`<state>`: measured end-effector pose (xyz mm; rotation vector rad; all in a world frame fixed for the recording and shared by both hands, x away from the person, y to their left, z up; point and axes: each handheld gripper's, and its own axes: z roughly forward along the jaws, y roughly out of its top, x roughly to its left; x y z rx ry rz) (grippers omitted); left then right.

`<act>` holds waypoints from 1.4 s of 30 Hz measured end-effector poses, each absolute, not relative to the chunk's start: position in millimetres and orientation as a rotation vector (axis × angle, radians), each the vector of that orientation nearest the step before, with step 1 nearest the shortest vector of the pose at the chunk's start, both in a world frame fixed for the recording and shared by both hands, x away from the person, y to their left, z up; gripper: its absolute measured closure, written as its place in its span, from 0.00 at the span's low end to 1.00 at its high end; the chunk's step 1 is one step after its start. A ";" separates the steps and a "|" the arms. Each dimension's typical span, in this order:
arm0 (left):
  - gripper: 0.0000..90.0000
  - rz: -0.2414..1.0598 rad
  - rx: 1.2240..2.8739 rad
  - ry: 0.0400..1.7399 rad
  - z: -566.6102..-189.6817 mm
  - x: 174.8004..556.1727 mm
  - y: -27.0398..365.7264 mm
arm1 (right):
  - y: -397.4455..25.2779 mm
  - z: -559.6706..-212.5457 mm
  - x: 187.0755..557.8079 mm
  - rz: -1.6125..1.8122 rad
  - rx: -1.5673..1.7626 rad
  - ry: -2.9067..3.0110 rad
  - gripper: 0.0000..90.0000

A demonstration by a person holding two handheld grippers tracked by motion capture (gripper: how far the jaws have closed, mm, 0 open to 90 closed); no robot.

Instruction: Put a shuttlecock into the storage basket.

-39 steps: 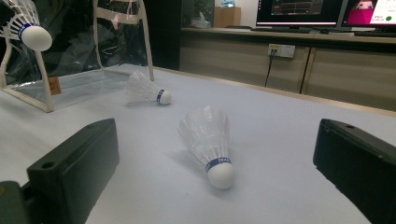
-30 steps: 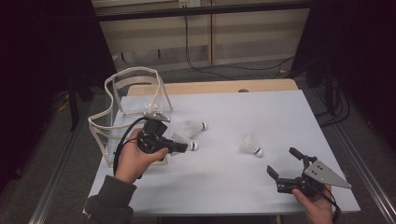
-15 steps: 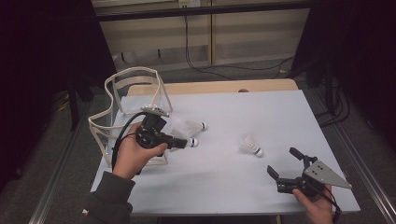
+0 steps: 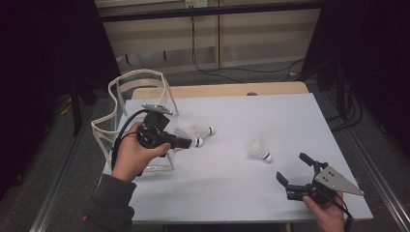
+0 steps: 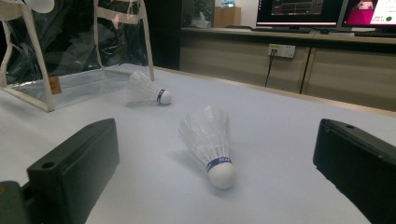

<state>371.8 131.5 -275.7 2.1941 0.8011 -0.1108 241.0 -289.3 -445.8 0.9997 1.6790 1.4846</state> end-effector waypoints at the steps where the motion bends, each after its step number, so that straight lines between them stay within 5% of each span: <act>1: 1.00 -0.105 2.187 0.809 -274.6 372.0 131.3 | -289.4 -445.6 241.0 1.483 0.999 1.678 0.01; 42: 1.00 -0.061 2.198 0.858 -241.1 389.5 141.7 | -288.7 -446.2 240.8 1.483 0.997 1.687 0.01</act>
